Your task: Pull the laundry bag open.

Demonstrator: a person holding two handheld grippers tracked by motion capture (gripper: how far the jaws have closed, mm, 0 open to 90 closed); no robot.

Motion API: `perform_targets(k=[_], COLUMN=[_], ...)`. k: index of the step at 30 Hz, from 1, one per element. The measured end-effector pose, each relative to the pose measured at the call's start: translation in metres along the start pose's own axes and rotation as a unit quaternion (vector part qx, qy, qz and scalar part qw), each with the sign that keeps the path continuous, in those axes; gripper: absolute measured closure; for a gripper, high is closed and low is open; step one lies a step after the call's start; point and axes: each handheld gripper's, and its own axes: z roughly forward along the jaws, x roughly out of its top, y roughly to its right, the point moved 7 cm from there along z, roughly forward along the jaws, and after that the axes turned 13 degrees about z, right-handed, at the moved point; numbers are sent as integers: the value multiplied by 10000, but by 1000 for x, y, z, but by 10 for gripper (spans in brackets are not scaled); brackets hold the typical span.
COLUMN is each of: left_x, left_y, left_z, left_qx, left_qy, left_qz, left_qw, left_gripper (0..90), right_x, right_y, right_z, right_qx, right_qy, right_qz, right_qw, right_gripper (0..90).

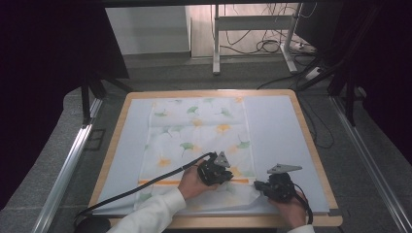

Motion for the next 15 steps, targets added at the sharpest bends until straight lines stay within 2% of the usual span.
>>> perform_targets(k=[15], left_x=[-8], left_y=[-2], left_z=[-7], left_qx=[-3], left_qy=[-14], left_qz=[-100], left_qw=[9999], left_gripper=[850], right_x=[0], right_y=[0], right_z=[0], right_qx=[-4], right_qy=[0], right_qz=[-6], right_qw=[10000], right_gripper=[898])
